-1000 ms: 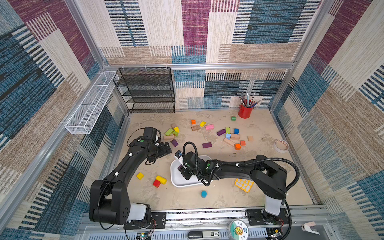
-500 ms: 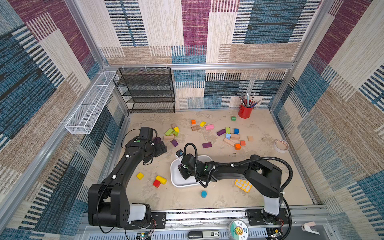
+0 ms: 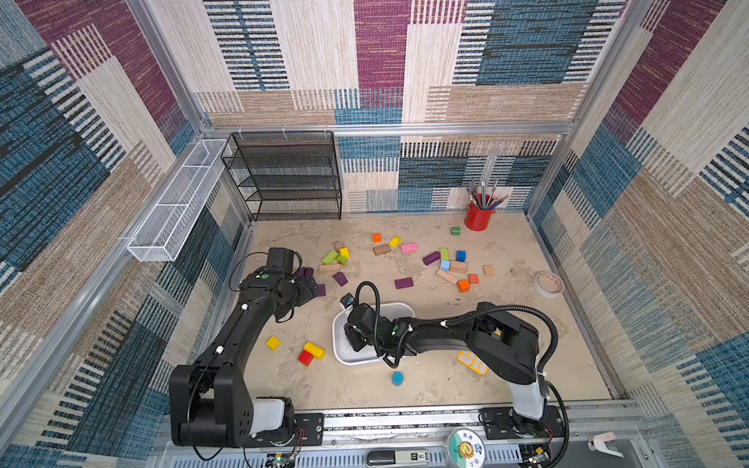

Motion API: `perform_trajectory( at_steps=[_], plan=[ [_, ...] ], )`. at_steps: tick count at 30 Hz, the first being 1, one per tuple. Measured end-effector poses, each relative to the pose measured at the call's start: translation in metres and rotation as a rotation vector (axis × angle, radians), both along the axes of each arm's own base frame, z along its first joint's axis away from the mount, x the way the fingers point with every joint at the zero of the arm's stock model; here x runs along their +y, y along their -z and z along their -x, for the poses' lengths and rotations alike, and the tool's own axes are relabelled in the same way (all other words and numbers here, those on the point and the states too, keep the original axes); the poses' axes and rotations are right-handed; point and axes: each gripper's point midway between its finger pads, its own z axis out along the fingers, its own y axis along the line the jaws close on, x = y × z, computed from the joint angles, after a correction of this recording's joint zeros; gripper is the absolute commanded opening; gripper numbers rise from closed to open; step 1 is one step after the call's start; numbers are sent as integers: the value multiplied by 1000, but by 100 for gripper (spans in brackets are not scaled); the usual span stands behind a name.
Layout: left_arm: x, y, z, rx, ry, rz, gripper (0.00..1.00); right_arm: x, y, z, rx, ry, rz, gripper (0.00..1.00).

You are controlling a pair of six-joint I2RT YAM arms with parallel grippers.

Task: Pick purple bricks into the storage bin
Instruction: Place the building block in the storage box.

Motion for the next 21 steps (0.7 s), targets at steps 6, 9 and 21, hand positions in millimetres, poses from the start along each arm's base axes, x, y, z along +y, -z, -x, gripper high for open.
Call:
perform_trajectory(
  at_steps=[6, 9, 21],
  plan=[
    [2, 0, 0, -1, -6, -1, 95, -2, 6, 0, 3, 8, 17, 37],
    [1, 1, 0, 5, -5, 2, 96, -2, 8, 0, 5, 8, 21, 43],
    [0, 1, -1, 3, -3, 9, 96, 2, -11, 1, -11, 2, -13, 52]
  ],
)
